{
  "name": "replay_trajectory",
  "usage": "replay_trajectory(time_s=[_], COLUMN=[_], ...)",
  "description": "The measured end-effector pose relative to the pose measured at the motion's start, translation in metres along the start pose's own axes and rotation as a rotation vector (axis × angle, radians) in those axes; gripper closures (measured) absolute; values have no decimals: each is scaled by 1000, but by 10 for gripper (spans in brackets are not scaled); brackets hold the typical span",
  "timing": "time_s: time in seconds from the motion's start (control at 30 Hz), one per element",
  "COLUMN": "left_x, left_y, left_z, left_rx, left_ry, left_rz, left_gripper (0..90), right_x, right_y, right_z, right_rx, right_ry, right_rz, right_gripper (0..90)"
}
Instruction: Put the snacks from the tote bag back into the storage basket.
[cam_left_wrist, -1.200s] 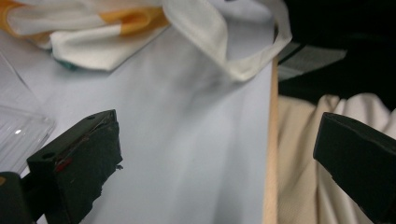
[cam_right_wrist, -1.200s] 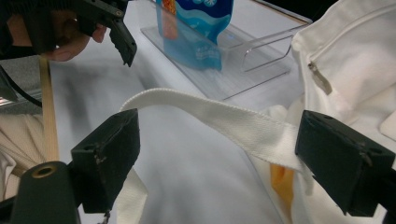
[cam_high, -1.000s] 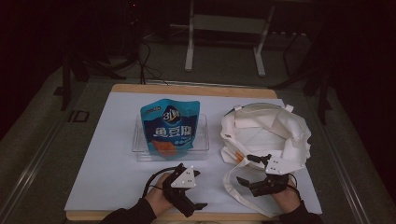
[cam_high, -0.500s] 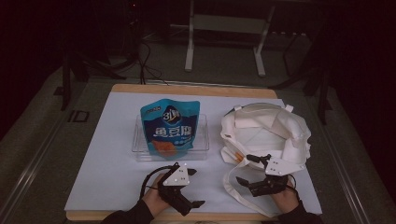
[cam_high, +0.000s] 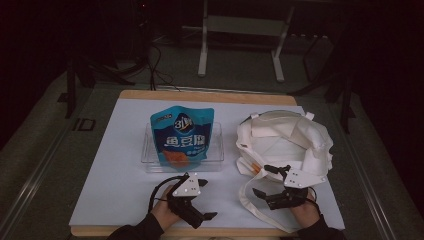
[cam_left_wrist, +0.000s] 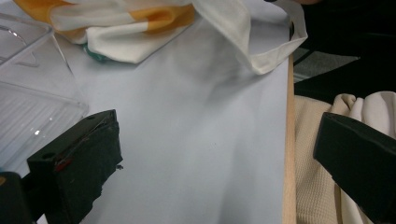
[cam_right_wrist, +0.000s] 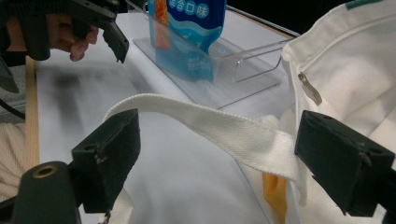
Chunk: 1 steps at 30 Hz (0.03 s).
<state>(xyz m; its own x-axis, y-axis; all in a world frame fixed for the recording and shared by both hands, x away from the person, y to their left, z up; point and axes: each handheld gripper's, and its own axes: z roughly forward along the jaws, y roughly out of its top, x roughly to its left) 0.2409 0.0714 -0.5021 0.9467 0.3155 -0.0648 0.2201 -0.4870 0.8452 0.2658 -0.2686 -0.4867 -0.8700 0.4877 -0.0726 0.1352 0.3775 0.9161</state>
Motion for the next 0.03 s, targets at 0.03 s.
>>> replay_trajectory(time_s=[0.03], left_x=[0], left_y=[0], left_z=[0], left_rx=[2], left_ry=[-1], left_rz=[-2], left_gripper=[12], right_x=[0], right_y=[0], right_z=[0], right_rx=[2], right_ry=[1], right_rz=[-2], right_gripper=[143])
